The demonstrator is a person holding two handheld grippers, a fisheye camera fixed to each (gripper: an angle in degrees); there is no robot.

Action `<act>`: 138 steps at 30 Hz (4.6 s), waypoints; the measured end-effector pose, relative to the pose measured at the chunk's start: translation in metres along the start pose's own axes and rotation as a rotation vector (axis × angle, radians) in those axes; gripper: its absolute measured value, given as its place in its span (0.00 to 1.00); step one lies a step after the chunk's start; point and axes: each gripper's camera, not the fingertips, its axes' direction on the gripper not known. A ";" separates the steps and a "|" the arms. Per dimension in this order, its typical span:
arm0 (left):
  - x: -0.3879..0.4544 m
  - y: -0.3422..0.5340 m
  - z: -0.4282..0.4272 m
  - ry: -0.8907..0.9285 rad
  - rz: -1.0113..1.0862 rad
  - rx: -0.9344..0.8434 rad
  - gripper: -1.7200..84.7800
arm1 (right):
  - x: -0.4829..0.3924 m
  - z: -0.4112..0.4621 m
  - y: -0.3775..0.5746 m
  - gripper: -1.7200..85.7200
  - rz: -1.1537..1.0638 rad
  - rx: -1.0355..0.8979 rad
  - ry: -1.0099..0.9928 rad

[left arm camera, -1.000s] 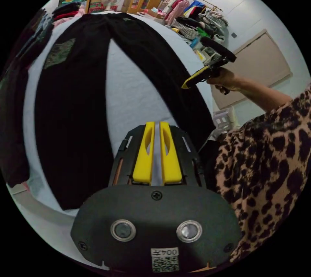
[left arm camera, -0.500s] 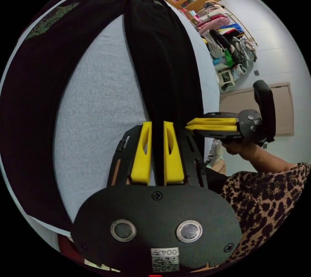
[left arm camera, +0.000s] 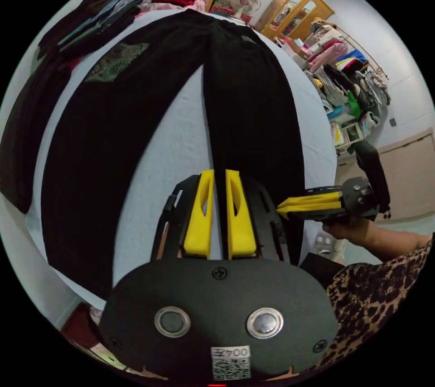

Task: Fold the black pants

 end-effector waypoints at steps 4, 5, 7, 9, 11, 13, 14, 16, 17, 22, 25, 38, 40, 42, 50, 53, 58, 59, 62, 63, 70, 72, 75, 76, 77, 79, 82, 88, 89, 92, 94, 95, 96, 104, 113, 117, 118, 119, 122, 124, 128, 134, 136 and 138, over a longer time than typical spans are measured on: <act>0.018 -0.038 0.034 -0.022 0.122 -0.100 0.04 | -0.011 0.002 -0.004 0.06 -0.028 0.000 0.051; 0.023 -0.042 0.047 -0.072 0.157 -0.156 0.03 | -0.015 0.003 -0.006 0.06 -0.033 -0.003 0.067; 0.027 -0.043 0.047 -0.082 0.182 -0.131 0.03 | -0.018 0.004 -0.009 0.06 -0.017 -0.006 0.076; 0.026 -0.037 0.040 -0.067 0.170 -0.107 0.03 | -0.022 0.005 -0.013 0.06 -0.015 -0.009 0.089; 0.023 -0.016 0.022 0.036 0.164 -0.048 0.03 | -0.027 0.006 -0.014 0.06 -0.003 0.016 0.108; 0.025 0.010 0.014 0.096 0.170 -0.045 0.03 | -0.030 0.007 -0.013 0.06 0.029 0.049 0.111; 0.028 0.032 0.011 0.132 0.174 -0.053 0.04 | -0.031 0.008 -0.013 0.06 0.052 0.070 0.110; 0.035 0.067 0.016 0.163 0.169 -0.085 0.04 | -0.034 0.009 -0.014 0.06 0.064 0.087 0.116; 0.040 0.087 0.025 0.172 0.169 -0.116 0.03 | -0.038 0.009 -0.016 0.06 0.057 0.084 0.132; 0.043 0.126 0.062 0.171 0.162 -0.173 0.03 | -0.062 0.015 -0.041 0.07 0.039 -0.034 0.269; 0.042 0.121 0.066 0.185 0.167 -0.199 0.03 | -0.078 0.021 -0.054 0.07 0.013 -0.083 0.374; 0.062 0.115 0.071 0.088 0.170 -0.197 0.03 | -0.042 -0.018 -0.079 0.17 0.011 -0.046 0.282; 0.067 0.113 0.071 0.058 0.163 -0.205 0.03 | -0.028 -0.032 -0.085 0.19 0.012 -0.013 0.272; 0.072 0.111 0.072 0.029 0.150 -0.215 0.03 | -0.014 -0.043 -0.094 0.22 -0.005 0.000 0.269; 0.088 0.102 0.071 -0.091 -0.046 -0.247 0.02 | 0.051 -0.069 -0.148 0.08 -0.208 -0.026 0.164; 0.091 0.099 0.071 -0.130 -0.102 -0.262 0.02 | 0.071 -0.056 -0.160 0.02 -0.257 -0.131 0.194; 0.092 0.095 0.068 -0.168 -0.195 -0.273 0.02 | 0.075 -0.060 -0.161 0.01 -0.353 -0.078 0.134; 0.093 0.095 0.067 -0.177 -0.203 -0.268 0.02 | 0.070 -0.058 -0.164 0.01 -0.374 -0.090 0.159; 0.094 0.098 0.063 -0.198 -0.217 -0.249 0.02 | 0.057 -0.054 -0.170 0.01 -0.378 -0.106 0.250; 0.093 0.099 0.062 -0.200 -0.220 -0.245 0.02 | 0.054 -0.054 -0.171 0.01 -0.372 -0.105 0.264; 0.094 0.104 0.052 -0.255 -0.192 -0.212 0.03 | 0.046 -0.049 -0.169 0.03 -0.364 0.011 0.325; 0.092 0.109 0.048 -0.253 -0.200 -0.186 0.04 | 0.050 -0.051 -0.175 0.05 -0.323 -0.003 0.273; 0.073 0.114 0.038 -0.139 -0.241 -0.177 0.08 | 0.056 -0.058 -0.189 0.14 -0.288 -0.049 0.147; 0.061 0.112 0.030 -0.038 -0.262 -0.162 0.09 | 0.058 -0.065 -0.192 0.14 -0.281 -0.014 0.137; 0.048 0.110 0.017 0.054 -0.293 -0.097 0.10 | 0.060 -0.070 -0.194 0.15 -0.265 0.015 0.161; 0.031 0.101 -0.010 0.069 -0.300 0.042 0.12 | 0.065 -0.073 -0.199 0.15 -0.242 0.032 0.206; -0.004 0.069 -0.044 -0.049 -0.207 0.174 0.13 | 0.073 -0.064 -0.208 0.14 -0.213 -0.023 0.215; -0.107 -0.019 -0.078 -0.257 -0.134 0.241 0.14 | 0.061 -0.054 -0.222 0.11 -0.187 0.000 0.322; -0.127 -0.035 -0.079 -0.290 -0.137 0.231 0.14 | 0.057 -0.052 -0.224 0.11 -0.189 0.007 0.340; -0.170 -0.066 -0.073 -0.330 -0.143 0.155 0.15 | 0.048 -0.048 -0.230 0.11 -0.191 0.024 0.375; -0.188 -0.079 -0.070 -0.354 -0.138 0.109 0.15 | 0.045 -0.047 -0.233 0.11 -0.180 0.029 0.375; -0.197 -0.085 -0.070 -0.377 -0.139 0.100 0.15 | 0.044 -0.047 -0.236 0.11 -0.171 0.032 0.369; -0.201 -0.087 -0.070 -0.384 -0.140 0.102 0.15 | 0.043 -0.047 -0.238 0.11 -0.167 0.033 0.367; -0.227 -0.100 -0.060 -0.331 -0.133 0.065 0.16 | 0.025 -0.044 -0.260 0.11 -0.152 0.010 0.380; -0.231 -0.083 -0.063 -0.327 -0.176 0.191 0.14 | 0.010 -0.049 -0.283 0.13 -0.111 -0.033 0.345; -0.232 -0.072 -0.066 -0.323 -0.208 0.270 0.09 | 0.001 -0.083 -0.301 0.15 -0.119 0.102 0.183; -0.233 -0.071 -0.067 -0.313 -0.211 0.273 0.08 | -0.005 -0.095 -0.314 0.15 -0.154 0.135 0.169; -0.234 -0.072 -0.067 -0.315 -0.210 0.270 0.07 | -0.013 -0.105 -0.329 0.15 -0.204 0.164 0.178; -0.233 -0.074 -0.068 -0.329 -0.208 0.269 0.06 | -0.040 -0.124 -0.379 0.14 -0.369 0.205 0.266; -0.231 -0.075 -0.068 -0.346 -0.203 0.268 0.05 | -0.056 -0.131 -0.416 0.14 -0.466 0.209 0.349; -0.230 -0.077 -0.068 -0.344 -0.200 0.270 0.05 | -0.092 -0.131 -0.519 0.14 -0.641 0.148 0.508; -0.230 -0.081 -0.068 -0.333 -0.217 0.272 0.04 | -0.146 -0.129 -0.645 0.15 -0.788 0.104 0.668; -0.227 -0.083 -0.066 -0.339 -0.214 0.271 0.04 | -0.163 -0.128 -0.667 0.16 -0.846 0.086 0.717; -0.225 -0.085 -0.066 -0.338 -0.215 0.272 0.04 | -0.176 -0.125 -0.684 0.17 -0.901 0.050 0.761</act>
